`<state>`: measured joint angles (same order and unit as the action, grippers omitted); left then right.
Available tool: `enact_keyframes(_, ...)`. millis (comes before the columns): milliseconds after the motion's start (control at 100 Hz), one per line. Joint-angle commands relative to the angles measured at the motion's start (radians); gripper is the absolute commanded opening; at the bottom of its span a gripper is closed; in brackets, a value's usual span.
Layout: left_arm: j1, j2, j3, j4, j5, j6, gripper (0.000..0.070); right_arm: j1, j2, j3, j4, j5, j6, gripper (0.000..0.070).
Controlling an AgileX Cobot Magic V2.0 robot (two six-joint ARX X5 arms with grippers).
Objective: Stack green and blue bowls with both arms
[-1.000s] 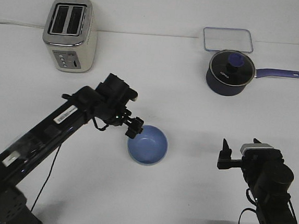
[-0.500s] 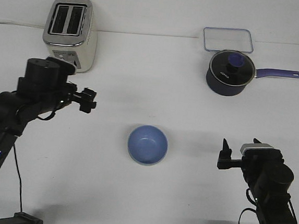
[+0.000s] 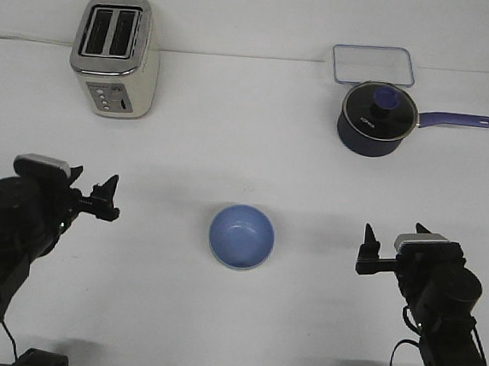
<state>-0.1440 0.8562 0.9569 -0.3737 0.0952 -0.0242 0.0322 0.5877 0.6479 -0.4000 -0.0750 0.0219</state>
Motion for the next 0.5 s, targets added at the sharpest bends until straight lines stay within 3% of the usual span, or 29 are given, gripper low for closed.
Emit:
enact_keyframes(0, 0.000, -0.047, -0.084, 0.039, -0.003, -0.019, 0.0470, 0.002, 0.002, 0.005, 0.012, 0.000, -0.011, 0.0654)
enact_keyframes(270, 0.000, -0.301, -0.378, 0.197, -0.003, -0.042, 0.0471, 0.002, 0.002, 0.005, 0.011, 0.000, -0.011, 0.0654)
enact_keyframes(490, 0.000, -0.376, -0.401, 0.211, -0.003, -0.068, 0.0462, 0.002, 0.002, 0.005, 0.011, 0.000, -0.012, 0.0654)
